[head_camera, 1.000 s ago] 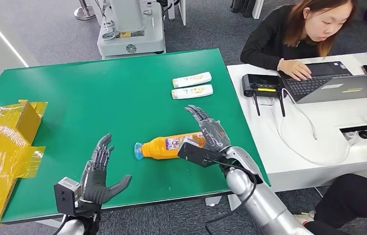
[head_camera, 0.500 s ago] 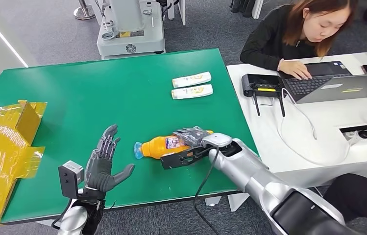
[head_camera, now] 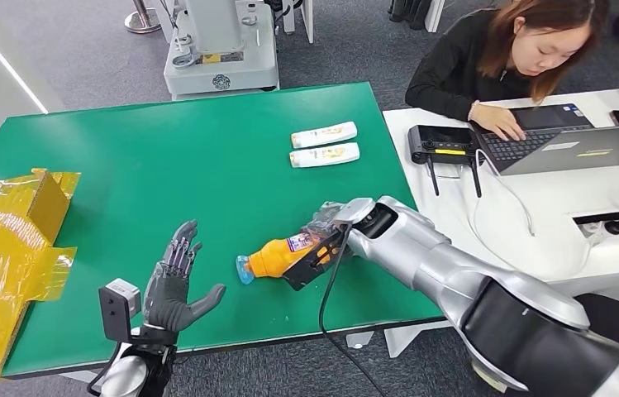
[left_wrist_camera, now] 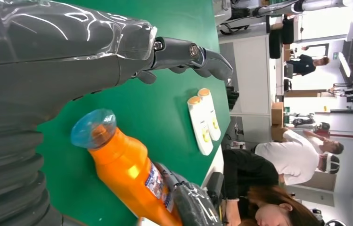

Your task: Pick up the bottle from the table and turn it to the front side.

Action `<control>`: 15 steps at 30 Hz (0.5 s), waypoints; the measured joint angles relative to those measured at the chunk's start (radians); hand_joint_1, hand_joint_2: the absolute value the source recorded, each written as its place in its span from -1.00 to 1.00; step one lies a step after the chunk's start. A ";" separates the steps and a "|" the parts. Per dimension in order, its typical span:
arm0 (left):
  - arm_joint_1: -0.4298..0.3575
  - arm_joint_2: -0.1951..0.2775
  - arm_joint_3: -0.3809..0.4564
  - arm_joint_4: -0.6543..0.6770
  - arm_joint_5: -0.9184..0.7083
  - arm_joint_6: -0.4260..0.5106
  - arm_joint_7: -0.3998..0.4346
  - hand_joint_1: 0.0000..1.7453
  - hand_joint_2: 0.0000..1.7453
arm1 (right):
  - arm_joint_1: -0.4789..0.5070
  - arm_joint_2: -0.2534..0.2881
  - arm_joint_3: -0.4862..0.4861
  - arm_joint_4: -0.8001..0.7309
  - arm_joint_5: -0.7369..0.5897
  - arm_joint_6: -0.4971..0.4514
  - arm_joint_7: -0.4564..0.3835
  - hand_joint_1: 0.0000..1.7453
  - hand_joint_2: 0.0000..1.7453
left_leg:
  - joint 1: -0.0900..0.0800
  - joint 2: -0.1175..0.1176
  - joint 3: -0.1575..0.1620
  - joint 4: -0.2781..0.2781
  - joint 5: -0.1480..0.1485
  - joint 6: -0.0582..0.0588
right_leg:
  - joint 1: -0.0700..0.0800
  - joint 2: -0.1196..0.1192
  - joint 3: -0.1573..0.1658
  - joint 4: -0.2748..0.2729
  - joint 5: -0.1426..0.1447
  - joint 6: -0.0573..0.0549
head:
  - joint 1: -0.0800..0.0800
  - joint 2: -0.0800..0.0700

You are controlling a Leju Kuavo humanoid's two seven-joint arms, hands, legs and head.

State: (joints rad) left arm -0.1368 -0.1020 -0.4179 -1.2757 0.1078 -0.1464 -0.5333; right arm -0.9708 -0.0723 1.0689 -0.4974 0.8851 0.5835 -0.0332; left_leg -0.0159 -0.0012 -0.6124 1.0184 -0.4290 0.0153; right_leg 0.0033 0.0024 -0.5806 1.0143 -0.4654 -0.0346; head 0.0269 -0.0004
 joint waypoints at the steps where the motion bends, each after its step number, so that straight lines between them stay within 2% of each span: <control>1: 0.005 0.002 0.000 0.000 0.000 0.000 0.000 -1.00 1.00 | -0.002 0.000 0.009 0.000 -0.008 -0.002 0.000 1.00 1.00 | 0.000 0.000 0.000 0.000 0.000 0.000 | 0.000 0.000 0.000 0.000 0.000 0.000 | 0.000 0.000; 8: 0.040 0.011 0.007 -0.013 -0.021 0.011 -0.004 -1.00 1.00 | -0.003 -0.004 0.061 0.000 -0.075 -0.073 0.000 1.00 1.00 | 0.000 0.001 0.001 0.000 0.000 0.000 | 0.001 0.002 0.000 0.000 0.000 0.000 | 0.000 0.000; 15: 0.089 0.019 0.024 -0.046 -0.055 0.020 -0.015 -1.00 1.00 | 0.058 -0.043 0.060 -0.012 -0.209 -0.302 -0.037 1.00 1.00 | 0.001 0.002 0.004 0.000 0.000 -0.001 | 0.002 0.003 0.003 0.000 0.000 0.000 | 0.000 0.000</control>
State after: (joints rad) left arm -0.0480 -0.0833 -0.3935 -1.3214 0.0527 -0.1261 -0.5484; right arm -0.9128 -0.1149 1.1291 -0.5098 0.6762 0.2811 -0.0706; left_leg -0.0153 0.0010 -0.6089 1.0184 -0.4293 0.0148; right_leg 0.0048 0.0059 -0.5781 1.0140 -0.4649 -0.0350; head 0.0268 -0.0004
